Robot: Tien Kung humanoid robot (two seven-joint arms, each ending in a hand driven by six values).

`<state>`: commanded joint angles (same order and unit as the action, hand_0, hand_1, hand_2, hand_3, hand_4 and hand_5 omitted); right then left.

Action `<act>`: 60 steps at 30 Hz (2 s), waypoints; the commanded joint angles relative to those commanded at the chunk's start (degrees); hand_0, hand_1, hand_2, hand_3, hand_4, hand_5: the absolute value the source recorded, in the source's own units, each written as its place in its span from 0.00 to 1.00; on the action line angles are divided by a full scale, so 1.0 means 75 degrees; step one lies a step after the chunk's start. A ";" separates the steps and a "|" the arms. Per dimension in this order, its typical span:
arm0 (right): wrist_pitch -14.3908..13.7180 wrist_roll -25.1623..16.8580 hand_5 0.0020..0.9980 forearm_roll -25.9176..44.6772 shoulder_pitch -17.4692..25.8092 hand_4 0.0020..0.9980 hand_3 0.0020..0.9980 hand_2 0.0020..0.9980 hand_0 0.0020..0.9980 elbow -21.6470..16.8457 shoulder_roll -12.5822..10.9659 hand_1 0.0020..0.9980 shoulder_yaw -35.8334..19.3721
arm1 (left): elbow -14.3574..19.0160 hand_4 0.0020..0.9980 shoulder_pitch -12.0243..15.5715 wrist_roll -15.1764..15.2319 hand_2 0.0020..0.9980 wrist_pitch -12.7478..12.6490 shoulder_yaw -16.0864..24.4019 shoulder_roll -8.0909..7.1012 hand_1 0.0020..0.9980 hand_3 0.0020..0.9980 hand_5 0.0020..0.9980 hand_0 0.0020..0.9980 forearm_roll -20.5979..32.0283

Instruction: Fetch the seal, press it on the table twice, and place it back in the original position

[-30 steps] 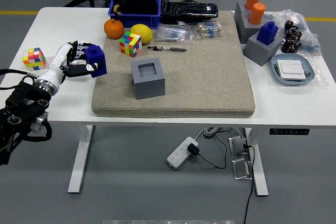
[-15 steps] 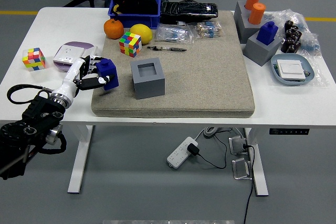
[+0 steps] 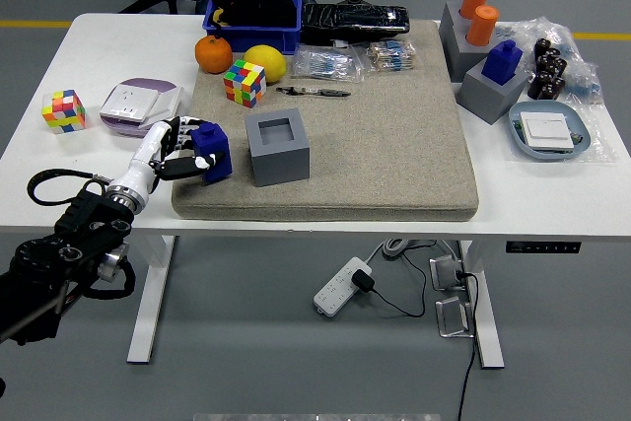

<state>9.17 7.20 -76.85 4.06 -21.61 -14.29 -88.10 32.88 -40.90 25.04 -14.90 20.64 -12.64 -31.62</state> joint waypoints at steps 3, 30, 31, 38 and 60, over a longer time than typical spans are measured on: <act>0.0001 -0.0003 0.52 0.0010 -0.0009 0.75 0.72 0.75 0.84 -0.0002 -0.0001 0.78 0.0028 | -0.0030 0.67 0.0009 0.0014 0.47 -0.0006 -0.0060 0.0036 0.49 0.61 0.00 0.66 0.0022; 0.0002 -0.0004 0.52 0.0022 0.0015 0.75 0.72 0.75 0.84 -0.0019 0.0030 0.78 0.0004 | -0.0057 0.68 0.0095 -0.0080 0.47 0.0039 -0.0343 -0.0018 0.49 0.61 0.00 0.66 0.0012; 0.0000 -0.0006 0.52 0.0025 0.0015 0.75 0.72 0.75 0.84 -0.0022 0.0030 0.78 0.0004 | -0.0058 0.68 0.0089 -0.0079 0.47 0.0038 -0.0343 -0.0023 0.49 0.61 0.00 0.66 0.0014; 0.0003 -0.0005 0.52 0.0023 0.0011 0.75 0.72 0.75 0.84 -0.0016 0.0031 0.78 0.0008 | -0.0055 0.68 0.0059 -0.0090 0.47 0.0038 -0.0328 -0.0051 0.49 0.61 0.00 0.66 -0.0014; -0.0010 -0.0008 0.52 0.0031 -0.0011 0.75 0.72 0.75 0.84 -0.0014 0.0011 0.78 -0.0047 | 0.1415 0.69 -0.1397 -0.0273 0.47 0.0064 0.0340 -0.0736 0.50 0.61 0.00 0.66 -0.1299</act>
<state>9.10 7.14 -76.62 3.98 -21.72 -14.20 -88.45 43.49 -51.38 22.99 -14.42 23.19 -18.16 -41.36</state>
